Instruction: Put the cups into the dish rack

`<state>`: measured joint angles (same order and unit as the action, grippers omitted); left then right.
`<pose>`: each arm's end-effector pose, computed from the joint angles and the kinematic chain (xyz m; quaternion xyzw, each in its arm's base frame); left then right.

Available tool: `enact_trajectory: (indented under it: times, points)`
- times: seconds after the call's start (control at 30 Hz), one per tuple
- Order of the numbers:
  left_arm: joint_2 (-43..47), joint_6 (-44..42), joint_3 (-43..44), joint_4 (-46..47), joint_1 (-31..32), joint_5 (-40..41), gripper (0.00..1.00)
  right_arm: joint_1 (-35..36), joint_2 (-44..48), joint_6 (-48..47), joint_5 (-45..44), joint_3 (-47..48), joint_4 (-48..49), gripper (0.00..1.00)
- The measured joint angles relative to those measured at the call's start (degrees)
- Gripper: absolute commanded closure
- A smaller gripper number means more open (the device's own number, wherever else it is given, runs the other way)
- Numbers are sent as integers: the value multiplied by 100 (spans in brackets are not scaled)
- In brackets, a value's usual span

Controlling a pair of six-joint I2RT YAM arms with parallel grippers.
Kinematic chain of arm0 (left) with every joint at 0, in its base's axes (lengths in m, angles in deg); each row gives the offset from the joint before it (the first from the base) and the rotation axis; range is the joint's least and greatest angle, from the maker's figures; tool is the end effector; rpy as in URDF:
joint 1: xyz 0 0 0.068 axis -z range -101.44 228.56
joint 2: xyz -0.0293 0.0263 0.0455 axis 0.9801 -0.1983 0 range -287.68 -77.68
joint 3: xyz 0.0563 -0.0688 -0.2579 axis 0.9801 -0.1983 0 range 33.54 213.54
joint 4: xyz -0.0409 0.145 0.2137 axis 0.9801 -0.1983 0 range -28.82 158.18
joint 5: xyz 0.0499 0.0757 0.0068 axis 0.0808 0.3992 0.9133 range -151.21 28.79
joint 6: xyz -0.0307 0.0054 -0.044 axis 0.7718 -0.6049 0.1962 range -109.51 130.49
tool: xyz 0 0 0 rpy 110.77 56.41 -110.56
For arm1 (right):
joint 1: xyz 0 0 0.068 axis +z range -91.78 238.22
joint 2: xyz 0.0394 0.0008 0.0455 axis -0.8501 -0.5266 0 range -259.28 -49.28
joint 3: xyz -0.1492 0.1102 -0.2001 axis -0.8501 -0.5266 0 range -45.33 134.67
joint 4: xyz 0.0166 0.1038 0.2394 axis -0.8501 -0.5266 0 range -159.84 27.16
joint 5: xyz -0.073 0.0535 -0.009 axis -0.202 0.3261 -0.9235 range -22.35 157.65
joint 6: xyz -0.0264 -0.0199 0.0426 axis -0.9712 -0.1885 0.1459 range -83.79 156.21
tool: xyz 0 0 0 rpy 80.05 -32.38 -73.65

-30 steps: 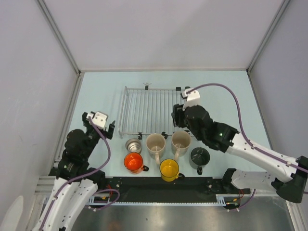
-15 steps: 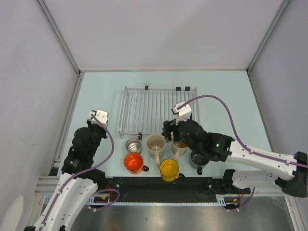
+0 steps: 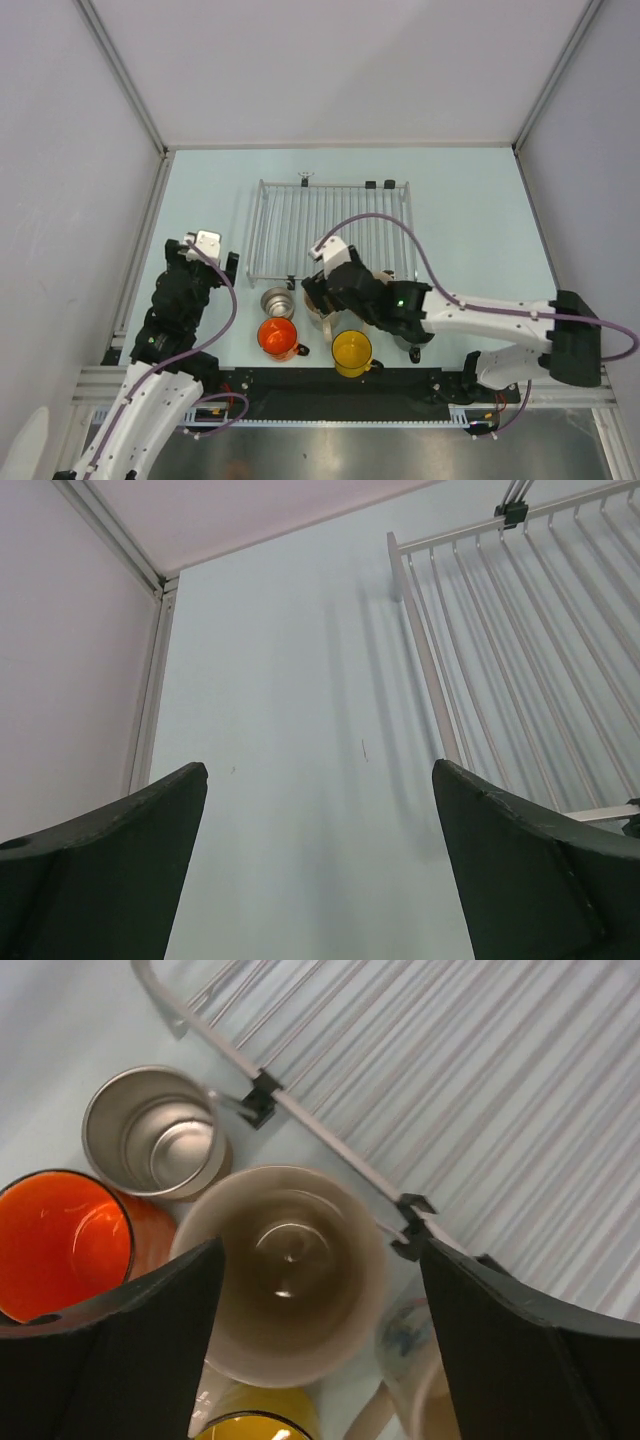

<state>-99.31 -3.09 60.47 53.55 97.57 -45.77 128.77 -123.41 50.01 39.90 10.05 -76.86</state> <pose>0.1164 -0.0301 0.2756 0.1285 0.7494 0.0719 0.6455 0.1115 0.2660 0.2884 -0.3040 0.8045 0.1561 0.4859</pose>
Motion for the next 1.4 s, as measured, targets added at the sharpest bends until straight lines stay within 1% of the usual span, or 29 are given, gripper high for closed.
enact_trajectory:
  times: [0.1, 0.2, 0.37, 0.53, 0.67, 0.73, 0.9, 1.2, 1.3, 1.33, 1.4]
  points:
    - [-98, 0, -68, 22, 0, 92, 0, 275, -671, -57, 61, 372, -205, 17]
    - [-173, 0, -103, 42, 0, 138, 0, 549, -1049, -127, -111, 772, -378, 17]
    - [-247, 0, -103, 46, 0, 210, 0, 935, -1213, -142, -179, 1110, -562, 17]
    - [-225, 0, -103, 44, 0, 227, 0, 968, -1213, -138, -289, 1163, -695, 18]
    - [-179, 2, -103, 44, 0, 238, 0, 955, -1213, -114, -299, 1163, -785, 26]
    - [-177, 2, -103, 44, 0, 238, 0, 953, -1213, -83, -289, 1163, -817, 28]
    - [-177, 2, -103, 42, 0, 240, 0, 949, -1281, 4, -264, 1185, -846, 39]
    - [-155, 2, -103, 42, 0, 245, 0, 621, -1729, 254, 155, 1213, -977, 47]
    - [-144, 2, -103, 42, 0, 245, 0, 503, -1814, 293, 249, 1213, -1003, 52]
    - [-140, 2, -103, 42, 0, 245, 0, 461, -1843, 310, 282, 1213, -1012, 59]
    - [-131, 2, -103, 42, 0, 243, 0, 380, -1906, 321, 341, 1215, -1023, 67]
